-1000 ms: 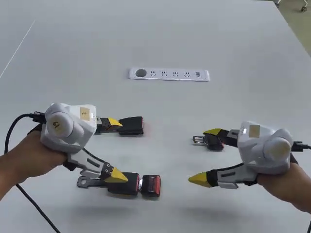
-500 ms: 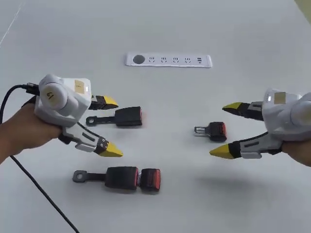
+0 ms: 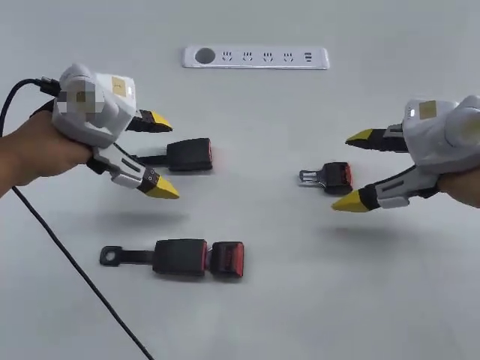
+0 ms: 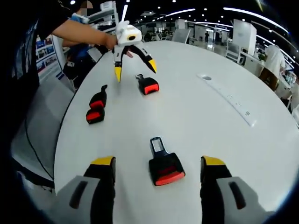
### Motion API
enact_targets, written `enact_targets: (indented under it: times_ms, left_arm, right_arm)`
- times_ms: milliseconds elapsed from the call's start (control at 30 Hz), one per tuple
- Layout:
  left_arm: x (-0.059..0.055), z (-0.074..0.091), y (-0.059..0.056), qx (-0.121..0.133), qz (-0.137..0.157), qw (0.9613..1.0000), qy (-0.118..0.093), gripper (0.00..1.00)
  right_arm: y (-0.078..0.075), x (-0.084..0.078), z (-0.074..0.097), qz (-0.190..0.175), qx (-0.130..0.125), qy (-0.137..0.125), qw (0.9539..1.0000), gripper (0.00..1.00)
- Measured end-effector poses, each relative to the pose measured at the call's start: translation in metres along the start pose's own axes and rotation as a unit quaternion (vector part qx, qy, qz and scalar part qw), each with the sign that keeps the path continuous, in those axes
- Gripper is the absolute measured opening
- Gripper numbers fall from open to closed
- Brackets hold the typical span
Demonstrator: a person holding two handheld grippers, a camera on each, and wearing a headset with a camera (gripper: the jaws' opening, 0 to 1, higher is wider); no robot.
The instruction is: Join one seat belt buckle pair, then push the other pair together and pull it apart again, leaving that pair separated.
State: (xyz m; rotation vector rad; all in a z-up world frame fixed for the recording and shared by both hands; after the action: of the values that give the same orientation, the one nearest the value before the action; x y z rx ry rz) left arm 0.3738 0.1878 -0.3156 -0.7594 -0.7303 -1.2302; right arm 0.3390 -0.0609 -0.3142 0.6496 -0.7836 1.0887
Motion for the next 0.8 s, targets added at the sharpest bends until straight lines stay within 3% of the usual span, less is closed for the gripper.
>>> enact_targets:
  times_ms: [200,433,667,733,800]
  left_arm:
    - [-0.005,-0.007,0.009,-0.006,0.001,1.0000,0.006,0.75]
    - [-0.018,-0.019,0.013,-0.024,0.004,0.9995,0.020,0.70]
    - [-0.015,-0.022,0.016,-0.032,-0.002,0.9995,0.008,0.61]
    - [-0.016,-0.023,0.015,-0.043,-0.023,0.9987,0.009,0.57]
    - [-0.017,-0.023,0.013,-0.045,-0.022,0.9987,0.011,0.53]
  right_arm:
    - [-0.009,-0.012,-0.006,0.002,0.011,0.011,0.9999,0.74]
    - [-0.011,-0.023,-0.015,0.003,0.036,0.026,0.9990,0.67]
    - [-0.011,-0.028,-0.016,0.010,0.048,0.037,0.9981,0.58]
    - [-0.010,-0.031,-0.016,0.014,0.055,0.046,0.9973,0.56]
    - [-0.010,-0.033,-0.016,0.024,0.057,0.053,0.9967,0.53]
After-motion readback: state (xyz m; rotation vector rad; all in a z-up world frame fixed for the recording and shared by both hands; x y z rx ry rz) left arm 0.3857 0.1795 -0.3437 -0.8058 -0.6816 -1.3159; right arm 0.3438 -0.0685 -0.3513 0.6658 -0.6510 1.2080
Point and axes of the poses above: the centre of the closed fingertips' face, and the gripper's own axes: z roughly backward along the fingers, y roughly to its left, x roughly out of its top, the point moved 2 cm from there along z, roughly backward along the fingers, and after that the axes turned 13 degrees about -y, right-handed, at the moved point
